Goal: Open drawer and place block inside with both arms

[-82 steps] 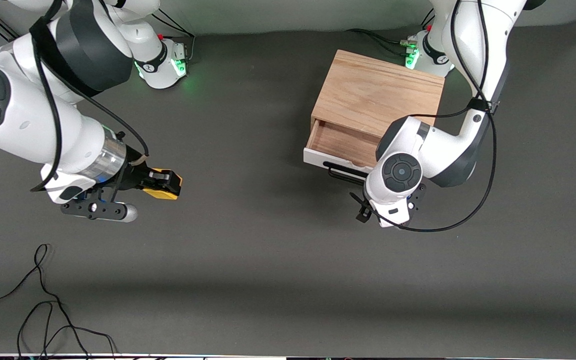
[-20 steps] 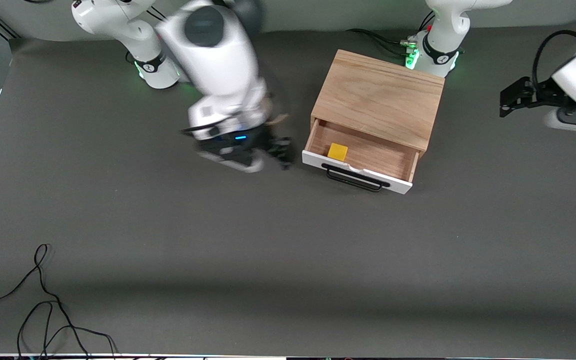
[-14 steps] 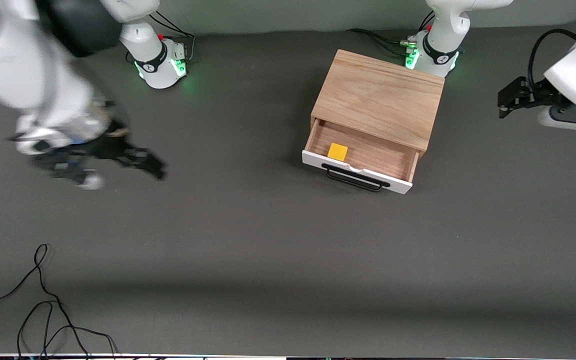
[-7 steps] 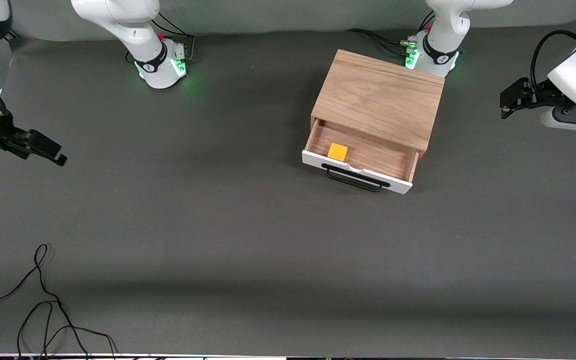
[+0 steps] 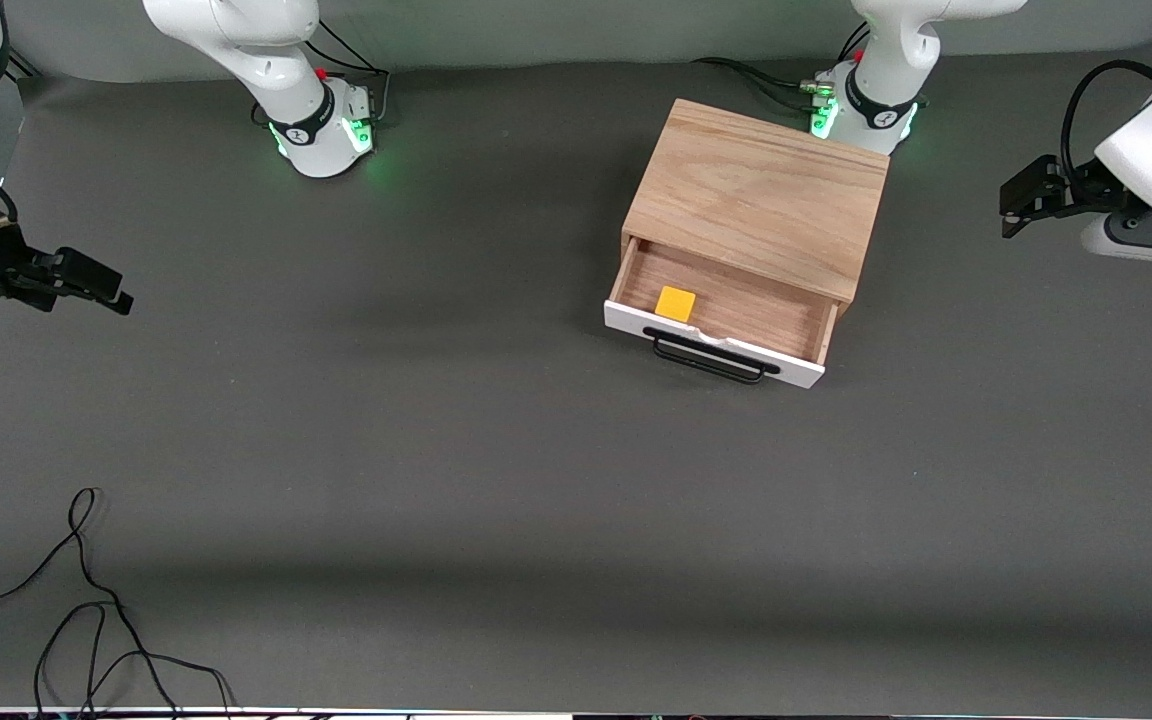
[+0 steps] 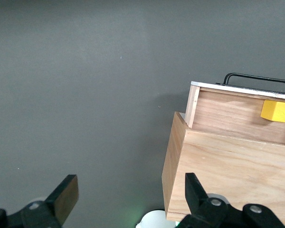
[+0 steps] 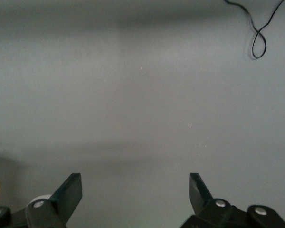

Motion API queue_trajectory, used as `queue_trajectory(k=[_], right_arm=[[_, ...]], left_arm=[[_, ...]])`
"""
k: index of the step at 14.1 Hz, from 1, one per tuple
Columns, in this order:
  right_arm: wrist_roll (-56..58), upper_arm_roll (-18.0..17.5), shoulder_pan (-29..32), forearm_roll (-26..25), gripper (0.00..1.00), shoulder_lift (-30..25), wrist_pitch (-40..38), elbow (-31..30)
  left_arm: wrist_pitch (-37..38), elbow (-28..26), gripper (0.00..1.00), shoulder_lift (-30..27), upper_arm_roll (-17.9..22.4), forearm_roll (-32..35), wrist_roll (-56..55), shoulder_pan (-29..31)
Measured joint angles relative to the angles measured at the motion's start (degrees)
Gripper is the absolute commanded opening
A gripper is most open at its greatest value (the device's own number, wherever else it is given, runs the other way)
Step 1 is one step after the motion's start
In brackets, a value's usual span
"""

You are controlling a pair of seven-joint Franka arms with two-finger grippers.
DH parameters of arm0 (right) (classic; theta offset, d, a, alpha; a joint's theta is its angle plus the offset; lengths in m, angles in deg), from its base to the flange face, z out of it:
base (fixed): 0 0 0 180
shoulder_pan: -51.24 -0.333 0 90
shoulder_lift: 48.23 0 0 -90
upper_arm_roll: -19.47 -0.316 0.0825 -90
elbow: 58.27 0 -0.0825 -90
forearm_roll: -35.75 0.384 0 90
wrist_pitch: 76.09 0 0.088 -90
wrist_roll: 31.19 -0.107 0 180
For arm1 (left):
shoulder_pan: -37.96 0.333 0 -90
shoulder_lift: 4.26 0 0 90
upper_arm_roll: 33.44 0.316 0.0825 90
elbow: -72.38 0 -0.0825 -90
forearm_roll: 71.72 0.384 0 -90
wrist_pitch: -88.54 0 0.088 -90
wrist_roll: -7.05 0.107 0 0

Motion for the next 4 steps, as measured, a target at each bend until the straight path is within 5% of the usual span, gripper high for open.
queue_trajectory(k=[4], right_arm=[[0.22, -0.23, 0.0, 0.0, 1.0, 0.78, -0.7, 0.93]], left_arm=[[0.0, 0.0, 1.0, 0.0, 0.17, 0.0, -0.02, 0.04]])
